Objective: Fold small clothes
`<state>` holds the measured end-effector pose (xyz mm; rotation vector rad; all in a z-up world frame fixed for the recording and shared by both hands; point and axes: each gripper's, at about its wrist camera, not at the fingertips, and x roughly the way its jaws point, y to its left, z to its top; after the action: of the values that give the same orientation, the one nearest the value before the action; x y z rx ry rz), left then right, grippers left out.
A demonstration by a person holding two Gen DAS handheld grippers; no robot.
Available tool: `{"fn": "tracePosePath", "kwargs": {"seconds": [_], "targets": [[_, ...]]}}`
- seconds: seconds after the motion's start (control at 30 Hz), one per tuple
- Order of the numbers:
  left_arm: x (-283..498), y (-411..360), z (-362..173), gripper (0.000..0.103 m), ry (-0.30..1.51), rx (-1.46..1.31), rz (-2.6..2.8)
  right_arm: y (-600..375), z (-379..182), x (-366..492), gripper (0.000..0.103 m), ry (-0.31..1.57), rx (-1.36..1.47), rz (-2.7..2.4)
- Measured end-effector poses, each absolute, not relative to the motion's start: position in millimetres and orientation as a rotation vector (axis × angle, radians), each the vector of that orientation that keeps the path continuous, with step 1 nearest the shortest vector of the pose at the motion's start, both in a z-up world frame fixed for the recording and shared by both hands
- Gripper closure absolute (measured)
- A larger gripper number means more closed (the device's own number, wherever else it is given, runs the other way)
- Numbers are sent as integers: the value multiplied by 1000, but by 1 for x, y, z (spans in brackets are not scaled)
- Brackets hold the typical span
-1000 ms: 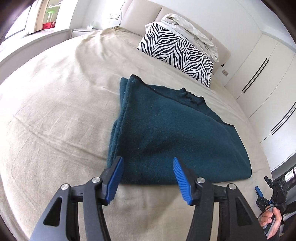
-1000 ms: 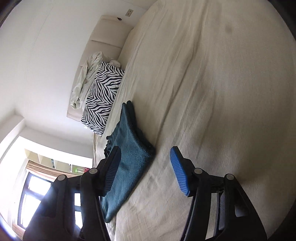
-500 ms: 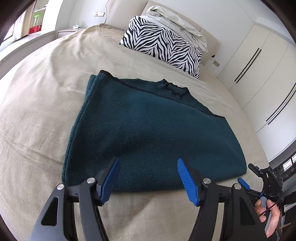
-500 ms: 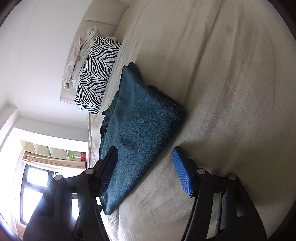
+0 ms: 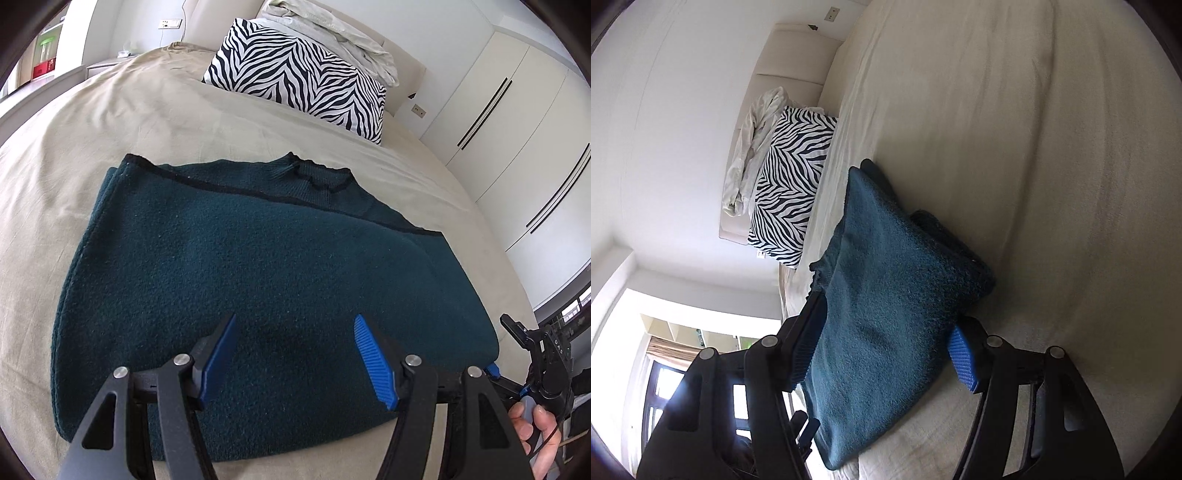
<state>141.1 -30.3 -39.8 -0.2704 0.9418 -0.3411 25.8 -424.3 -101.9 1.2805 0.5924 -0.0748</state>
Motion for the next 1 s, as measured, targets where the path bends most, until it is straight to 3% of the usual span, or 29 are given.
{"fn": "tracePosePath", "kwargs": {"seconds": [0.5,0.57,0.73,1.0], "targets": [[173,-37,-71,36,1020,-279,-376,-417,-109,107,44,630,1180,-78],[173,-37,-72,36,1019,-281,-380,-415,-110,117,48,633,1143,-81],[171,-39,-76,37,996,-257,-390,-419,-123,130,90,687,1112,-114],[172,-29,-76,36,992,-321,-420,-410,-112,139,92,692,1023,-147]]}}
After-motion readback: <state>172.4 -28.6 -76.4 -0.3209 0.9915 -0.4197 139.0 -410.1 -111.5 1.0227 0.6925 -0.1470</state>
